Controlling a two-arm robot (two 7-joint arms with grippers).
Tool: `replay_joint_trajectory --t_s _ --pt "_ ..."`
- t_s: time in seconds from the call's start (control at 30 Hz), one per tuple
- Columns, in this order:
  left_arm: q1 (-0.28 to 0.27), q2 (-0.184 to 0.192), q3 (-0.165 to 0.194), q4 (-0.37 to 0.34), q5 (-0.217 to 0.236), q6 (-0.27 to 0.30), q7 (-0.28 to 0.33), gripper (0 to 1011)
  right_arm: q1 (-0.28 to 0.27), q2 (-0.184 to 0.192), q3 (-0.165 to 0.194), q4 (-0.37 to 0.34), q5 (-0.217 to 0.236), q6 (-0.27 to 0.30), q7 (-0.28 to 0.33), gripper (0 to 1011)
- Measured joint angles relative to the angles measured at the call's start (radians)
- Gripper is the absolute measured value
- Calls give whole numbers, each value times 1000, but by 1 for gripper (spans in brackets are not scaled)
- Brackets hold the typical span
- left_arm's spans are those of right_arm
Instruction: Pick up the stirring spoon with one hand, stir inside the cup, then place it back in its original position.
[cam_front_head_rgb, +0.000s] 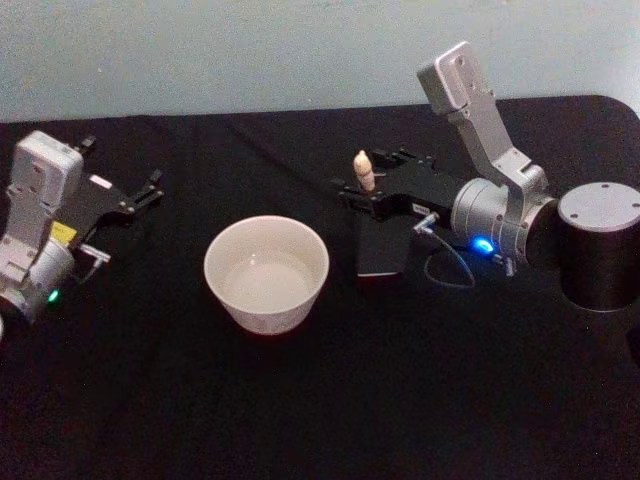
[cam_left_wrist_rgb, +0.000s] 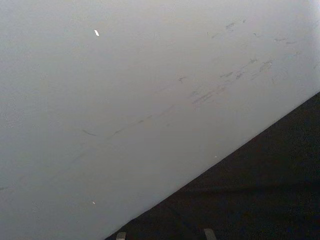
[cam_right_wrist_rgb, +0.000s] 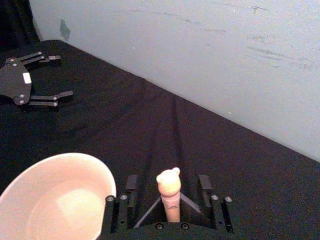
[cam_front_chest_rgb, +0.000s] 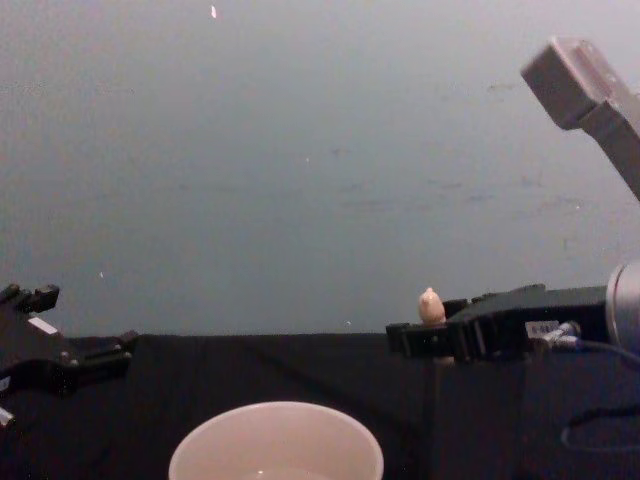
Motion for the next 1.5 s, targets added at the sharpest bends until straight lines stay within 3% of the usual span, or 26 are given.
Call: replay_joint_trajectory --t_s 0.6,1.1,1.5 --pt "0 0 0 0 0 0 0 1001 0 0 0 -1 2 0 -1 223" --pt "0 0 0 0 0 0 0 1001 0 0 0 -1 2 0 -1 216" --pt "0 0 0 0 0 0 0 1001 -34 0 62 -55 6 -49 16 216"
